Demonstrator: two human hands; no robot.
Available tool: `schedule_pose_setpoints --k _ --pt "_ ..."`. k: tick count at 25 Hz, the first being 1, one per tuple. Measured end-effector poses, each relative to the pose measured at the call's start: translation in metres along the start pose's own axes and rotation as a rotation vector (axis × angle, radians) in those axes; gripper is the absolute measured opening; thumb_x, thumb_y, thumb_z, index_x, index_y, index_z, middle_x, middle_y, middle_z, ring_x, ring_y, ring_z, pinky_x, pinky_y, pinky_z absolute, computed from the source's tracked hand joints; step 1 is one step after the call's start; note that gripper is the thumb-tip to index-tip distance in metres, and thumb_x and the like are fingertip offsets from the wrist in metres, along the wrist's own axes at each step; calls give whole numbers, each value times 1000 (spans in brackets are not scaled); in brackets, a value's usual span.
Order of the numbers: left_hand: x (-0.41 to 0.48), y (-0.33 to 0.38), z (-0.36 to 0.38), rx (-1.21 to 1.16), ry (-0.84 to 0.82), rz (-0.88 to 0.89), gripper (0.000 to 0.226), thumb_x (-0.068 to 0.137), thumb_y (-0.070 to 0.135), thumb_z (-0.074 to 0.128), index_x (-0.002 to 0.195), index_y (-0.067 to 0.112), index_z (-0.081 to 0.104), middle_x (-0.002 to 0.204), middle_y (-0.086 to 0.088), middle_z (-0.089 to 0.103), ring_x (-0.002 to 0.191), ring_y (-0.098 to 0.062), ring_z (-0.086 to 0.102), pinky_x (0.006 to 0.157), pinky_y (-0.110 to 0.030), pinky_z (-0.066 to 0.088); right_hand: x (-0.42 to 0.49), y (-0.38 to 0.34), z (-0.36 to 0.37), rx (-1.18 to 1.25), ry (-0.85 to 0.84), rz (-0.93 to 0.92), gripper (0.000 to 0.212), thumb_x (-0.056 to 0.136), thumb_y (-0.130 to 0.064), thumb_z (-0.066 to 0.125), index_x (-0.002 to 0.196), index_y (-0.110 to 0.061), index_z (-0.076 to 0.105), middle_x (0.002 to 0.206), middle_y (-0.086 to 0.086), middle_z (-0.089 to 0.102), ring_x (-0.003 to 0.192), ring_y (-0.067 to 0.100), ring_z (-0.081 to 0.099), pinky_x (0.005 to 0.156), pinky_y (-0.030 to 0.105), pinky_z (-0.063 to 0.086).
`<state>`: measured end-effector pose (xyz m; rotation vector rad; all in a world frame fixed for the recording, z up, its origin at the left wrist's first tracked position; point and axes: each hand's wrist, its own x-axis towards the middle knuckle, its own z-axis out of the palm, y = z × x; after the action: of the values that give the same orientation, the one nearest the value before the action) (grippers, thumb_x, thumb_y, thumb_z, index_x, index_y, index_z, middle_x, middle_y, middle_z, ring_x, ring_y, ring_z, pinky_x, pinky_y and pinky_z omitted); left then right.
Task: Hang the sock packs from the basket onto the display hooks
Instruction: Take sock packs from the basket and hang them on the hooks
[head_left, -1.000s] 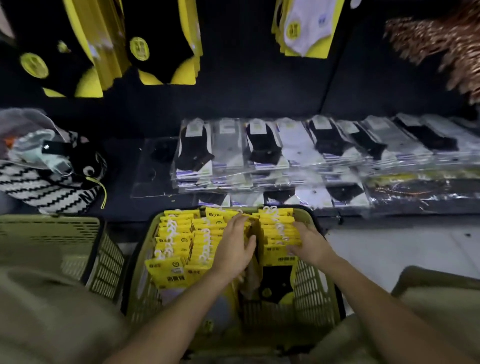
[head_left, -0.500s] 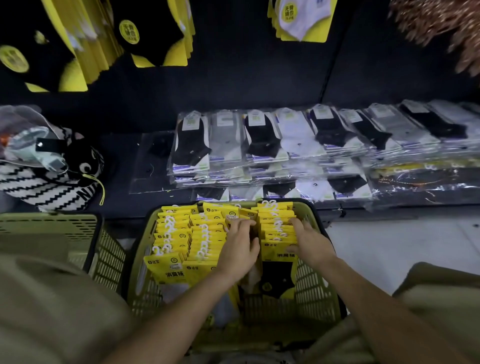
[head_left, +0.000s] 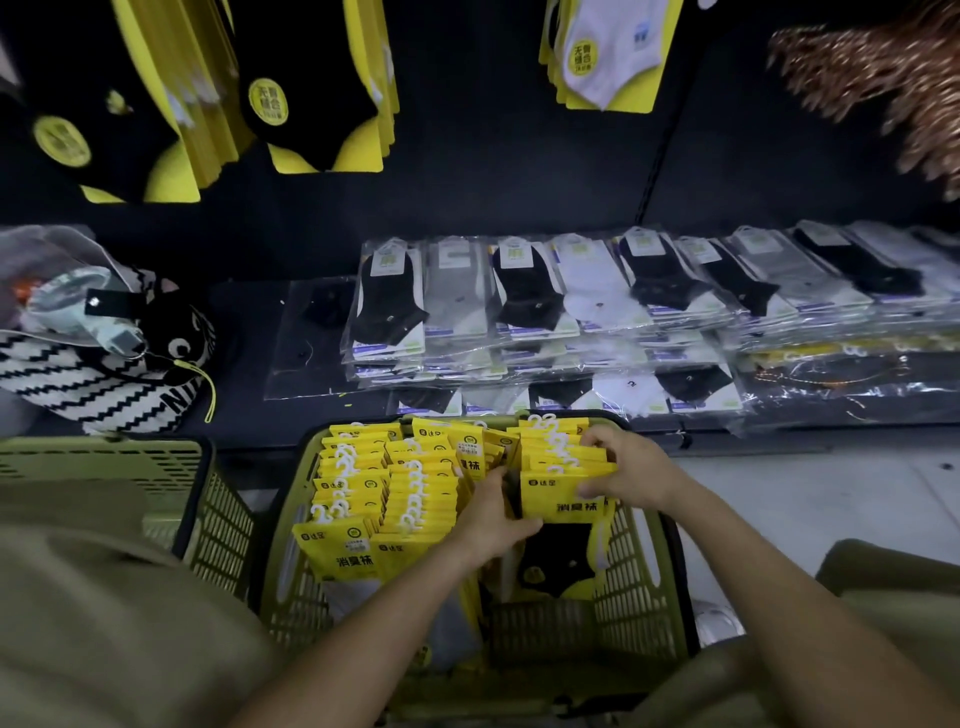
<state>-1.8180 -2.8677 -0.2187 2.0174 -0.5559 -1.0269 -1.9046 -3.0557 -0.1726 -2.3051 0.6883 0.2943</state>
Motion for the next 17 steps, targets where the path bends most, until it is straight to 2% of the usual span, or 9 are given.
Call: schedule_pose_setpoints --k 2,4,6,8,10,11,12,14,17 --pt "0 9 -6 -101 -2 40 81 77 19 75 142 13 27 137 -6 48 123 -18 48 103 -35 41 -5 -15 -16 149 -43 -83 44 65 -19 84 95 -26 53 98 3 62 90 21 59 78 34 48" --pt "-3 20 -14 -165 11 88 71 75 19 77 134 13 37 130 -5 54 113 -14 53 94 -27 45 -13 -29 -28 317 -90 -156 40 67 -8 82 95 -20 56 94 9 64 84 21 61 77 33 49" --pt "-8 32 -21 -246 59 133 61 75 19 78 126 14 45 122 -4 59 107 -14 56 84 -24 47 -18 -42 -37 450 -69 -198 38 70 -4 79 99 -17 58 94 7 65 81 14 63 73 26 52" --pt "-11 44 -29 -369 131 147 46 75 19 77 112 19 50 109 2 62 96 -10 61 73 -17 49 -20 -55 -39 647 43 -179 37 73 -5 75 102 -18 55 95 6 66 82 13 64 69 23 53" --pt "-14 56 -36 -501 187 163 32 77 18 76 97 27 53 94 8 65 79 -1 64 61 -12 50 -17 -70 -33 786 226 -104 41 73 -10 77 103 -14 49 100 10 66 88 20 63 73 29 53" --pt "-14 62 -41 -554 210 169 30 77 18 75 93 30 53 91 10 65 75 1 64 59 -12 50 -15 -78 -30 758 324 -64 44 71 -15 79 101 -12 48 100 9 64 88 20 61 76 33 52" --pt "-16 68 -47 -597 233 172 29 77 19 75 93 30 53 90 9 66 76 -1 65 60 -14 51 -13 -86 -26 705 399 -32 44 69 -20 81 97 -11 49 95 7 63 85 19 60 74 33 51" --pt "-20 77 -60 -656 259 200 30 77 20 75 99 27 56 94 5 69 81 -6 68 65 -18 53 -13 -103 -23 675 491 -48 35 68 -26 82 83 -13 53 81 0 63 72 12 59 63 26 49" --pt "-26 90 -81 -660 280 262 40 75 21 76 111 18 57 103 -2 71 90 -14 69 74 -27 56 -13 -124 -31 757 556 -149 23 71 -22 79 72 -14 58 71 -2 68 58 3 62 50 17 48"
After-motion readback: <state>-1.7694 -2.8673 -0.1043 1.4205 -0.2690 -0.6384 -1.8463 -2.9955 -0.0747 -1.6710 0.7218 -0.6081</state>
